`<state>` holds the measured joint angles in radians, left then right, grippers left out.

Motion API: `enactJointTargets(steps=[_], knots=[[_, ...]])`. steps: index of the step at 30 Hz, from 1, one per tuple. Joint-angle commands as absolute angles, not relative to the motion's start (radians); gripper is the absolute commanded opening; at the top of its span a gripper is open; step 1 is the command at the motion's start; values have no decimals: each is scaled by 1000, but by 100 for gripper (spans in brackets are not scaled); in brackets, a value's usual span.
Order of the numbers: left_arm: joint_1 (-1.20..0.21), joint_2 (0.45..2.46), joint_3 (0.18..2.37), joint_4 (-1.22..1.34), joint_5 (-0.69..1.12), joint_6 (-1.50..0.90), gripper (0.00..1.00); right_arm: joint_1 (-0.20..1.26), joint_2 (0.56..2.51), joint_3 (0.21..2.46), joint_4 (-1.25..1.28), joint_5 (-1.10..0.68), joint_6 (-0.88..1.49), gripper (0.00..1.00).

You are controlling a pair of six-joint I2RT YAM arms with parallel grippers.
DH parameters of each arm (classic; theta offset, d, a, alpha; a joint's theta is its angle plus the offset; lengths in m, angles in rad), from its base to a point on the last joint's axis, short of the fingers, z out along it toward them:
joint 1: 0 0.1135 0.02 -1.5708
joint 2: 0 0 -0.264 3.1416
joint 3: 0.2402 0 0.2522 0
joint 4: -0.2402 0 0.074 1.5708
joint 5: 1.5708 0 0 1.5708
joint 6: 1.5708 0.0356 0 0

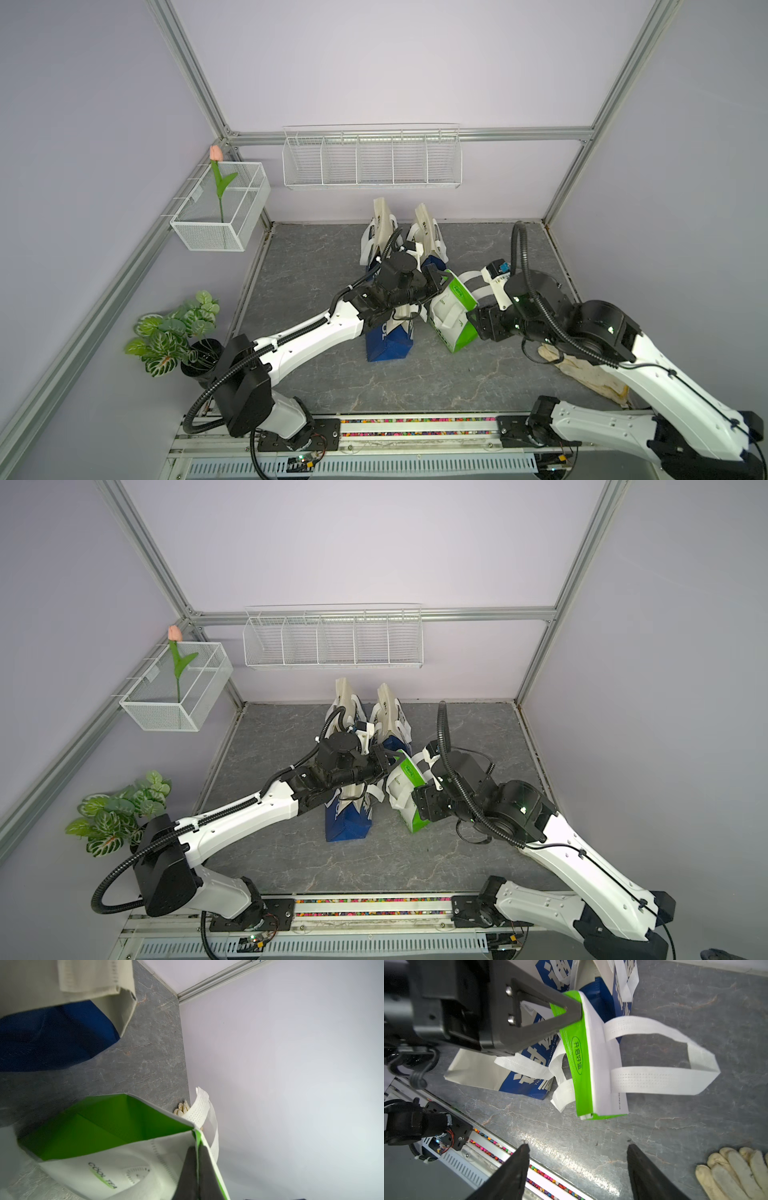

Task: Open the takeout bag
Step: Open the takeout bag at the center of the board.

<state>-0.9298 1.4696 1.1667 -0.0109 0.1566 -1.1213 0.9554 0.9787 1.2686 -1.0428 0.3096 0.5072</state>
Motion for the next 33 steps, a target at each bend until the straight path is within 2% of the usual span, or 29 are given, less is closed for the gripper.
enactJointTargets(steps=[1,5,9,12,16,26,30,33], knots=[[-935,1430,1174,-39,85,-1133,0,970,968,1181,-883,338,604,76],[-939,1413,1164,-44,69,-1136,0,953,993,1130,-779,336,620,68],[-942,1403,1158,-31,57,-1149,0,934,1037,1121,-747,383,640,74],[-943,1397,1158,-31,55,-1154,0,907,1037,1079,-712,394,657,73],[-945,1391,1149,-25,49,-1158,0,813,1018,1009,-656,325,674,57],[-961,1384,1151,-13,82,-1204,0,670,1019,978,-643,229,601,41],[-960,1367,1132,-25,56,-1227,0,633,1023,982,-654,215,556,40],[-960,1377,1155,-70,39,-1222,0,657,1001,1002,-675,192,498,48]])
